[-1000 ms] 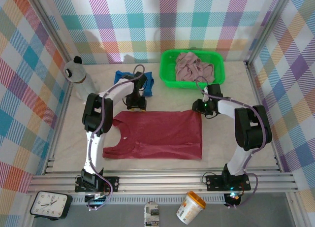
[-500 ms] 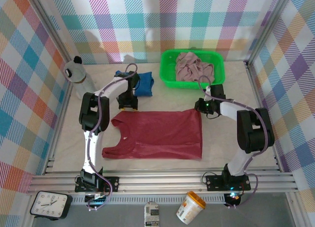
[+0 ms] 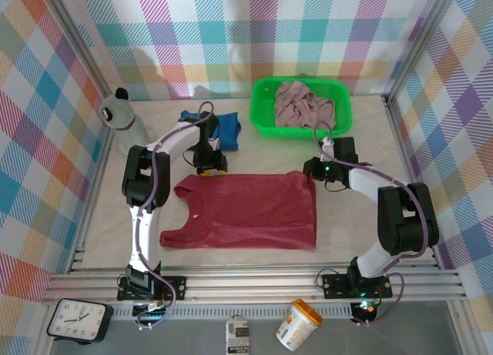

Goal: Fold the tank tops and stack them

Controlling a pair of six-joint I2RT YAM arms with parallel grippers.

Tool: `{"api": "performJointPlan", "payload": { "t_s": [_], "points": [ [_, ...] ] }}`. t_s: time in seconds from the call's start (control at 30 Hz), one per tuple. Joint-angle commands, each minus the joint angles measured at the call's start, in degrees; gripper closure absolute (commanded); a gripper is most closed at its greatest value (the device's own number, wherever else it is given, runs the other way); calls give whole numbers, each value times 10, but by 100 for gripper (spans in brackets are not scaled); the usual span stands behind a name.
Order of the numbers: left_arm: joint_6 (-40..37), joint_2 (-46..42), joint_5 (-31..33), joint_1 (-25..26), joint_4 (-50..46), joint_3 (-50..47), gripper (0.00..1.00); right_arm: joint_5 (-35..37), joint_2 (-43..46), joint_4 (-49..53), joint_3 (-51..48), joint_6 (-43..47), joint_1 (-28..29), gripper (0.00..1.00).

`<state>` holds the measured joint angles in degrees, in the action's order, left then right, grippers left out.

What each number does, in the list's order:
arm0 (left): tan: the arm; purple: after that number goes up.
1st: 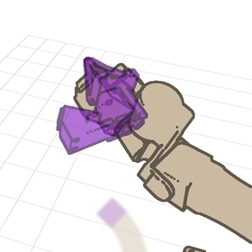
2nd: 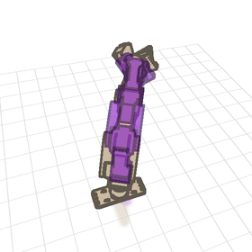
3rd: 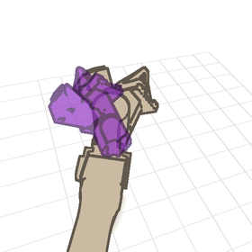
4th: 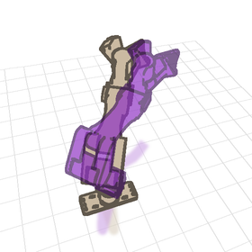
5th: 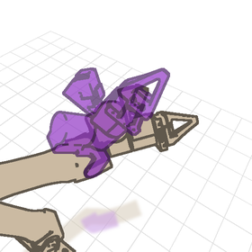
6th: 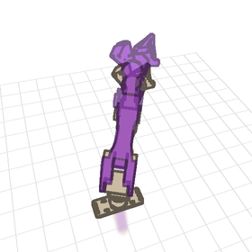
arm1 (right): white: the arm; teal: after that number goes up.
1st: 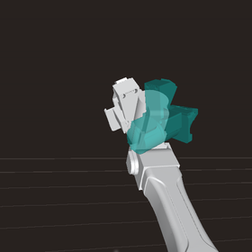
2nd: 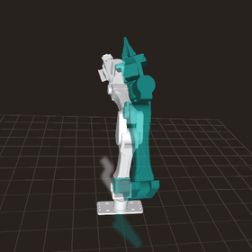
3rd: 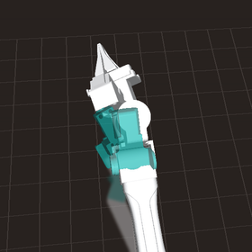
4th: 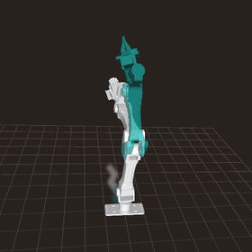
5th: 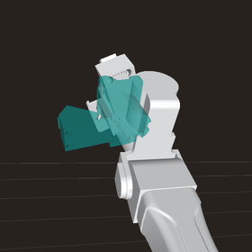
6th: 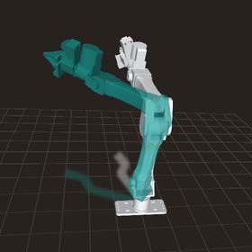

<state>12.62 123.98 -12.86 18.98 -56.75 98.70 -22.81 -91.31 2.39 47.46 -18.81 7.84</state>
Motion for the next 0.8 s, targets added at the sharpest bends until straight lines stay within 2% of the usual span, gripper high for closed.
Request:
{"api": "performJointPlan", "payload": {
  "t_s": [0.0, 0.23, 0.4, 0.53, 0.63, 0.77],
  "points": [
    [5, -2, -28, 8, -10, -2, 48, -25, 10, -15, -11, 7, -4, 90],
    [1, 1, -52, 19, -11, -4, 54, -27, 6, -11, -9, 12, -5, 90],
    [-8, 11, -47, 20, -24, 2, 62, -27, 7, 3, -3, 23, -5, 90],
    [-5, -6, -28, 20, -19, 7, 82, -26, 11, 10, -1, 30, -5, 90],
    [-5, -23, 3, 19, -20, 18, 92, -28, 14, 9, -1, 30, -5, 90],
    [-5, -53, 18, 20, -16, 18, 95, -31, 25, 8, -7, 36, -5, 90]
  ]
}}
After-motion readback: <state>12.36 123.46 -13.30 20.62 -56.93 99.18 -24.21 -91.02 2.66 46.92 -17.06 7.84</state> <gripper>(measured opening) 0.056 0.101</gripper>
